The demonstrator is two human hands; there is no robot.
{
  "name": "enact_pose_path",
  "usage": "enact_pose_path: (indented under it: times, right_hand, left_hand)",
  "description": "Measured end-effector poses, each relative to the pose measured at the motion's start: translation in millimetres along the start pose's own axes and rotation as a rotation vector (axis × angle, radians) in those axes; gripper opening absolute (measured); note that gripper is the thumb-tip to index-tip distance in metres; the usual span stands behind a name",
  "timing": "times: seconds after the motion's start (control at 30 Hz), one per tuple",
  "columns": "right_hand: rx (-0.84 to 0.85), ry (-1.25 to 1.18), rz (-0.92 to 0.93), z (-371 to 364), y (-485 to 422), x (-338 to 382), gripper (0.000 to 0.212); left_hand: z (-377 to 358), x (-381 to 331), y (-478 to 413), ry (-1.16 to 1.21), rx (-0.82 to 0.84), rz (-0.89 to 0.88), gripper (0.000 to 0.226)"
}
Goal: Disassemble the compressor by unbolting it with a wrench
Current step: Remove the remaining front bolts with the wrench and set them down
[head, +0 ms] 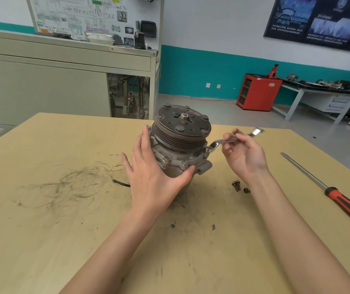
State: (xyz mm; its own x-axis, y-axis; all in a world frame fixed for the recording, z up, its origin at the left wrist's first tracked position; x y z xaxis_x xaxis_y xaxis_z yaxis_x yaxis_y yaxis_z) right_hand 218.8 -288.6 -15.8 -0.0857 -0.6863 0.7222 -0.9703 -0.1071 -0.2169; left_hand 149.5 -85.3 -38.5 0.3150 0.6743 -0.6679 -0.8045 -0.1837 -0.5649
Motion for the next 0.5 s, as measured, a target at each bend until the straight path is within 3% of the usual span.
enact_pose_path:
  times: [0.13, 0.27, 0.37, 0.5]
  right_hand:
    - [0.104, 0.051, -0.180, -9, -33, -5, 0.019]
    - [0.116, 0.098, -0.169, -10, -31, 8, 0.021]
    - [0.007, 0.304, 0.100, -8, -9, 29, 0.029]
    - [-0.082, 0.866, 0.573, -27, 50, 33, 0.028]
  left_hand:
    - [0, 1, -1, -0.007, -0.011, -0.002, 0.122]
    - [-1, 1, 0, -0.011, -0.016, -0.002, 0.122]
    - [-1, 3, 0, -0.012, -0.022, -0.001, 0.121]
    - [-2, 2, 0, -0.015, -0.025, -0.007, 0.120]
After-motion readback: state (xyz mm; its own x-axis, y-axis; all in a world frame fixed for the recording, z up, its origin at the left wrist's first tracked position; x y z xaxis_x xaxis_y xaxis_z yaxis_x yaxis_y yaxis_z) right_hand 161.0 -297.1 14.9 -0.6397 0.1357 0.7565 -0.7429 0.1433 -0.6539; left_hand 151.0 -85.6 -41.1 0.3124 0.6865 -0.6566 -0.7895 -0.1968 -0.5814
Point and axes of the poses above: each hand's wrist, its own y-axis away from the middle knuckle, its own z-axis out of the back of the hand, x = y × z, the point moved 4 cm from there along -y, towards the middle knuckle, and after that the axes turned 6 degrees about x, right-handed, at the moved point
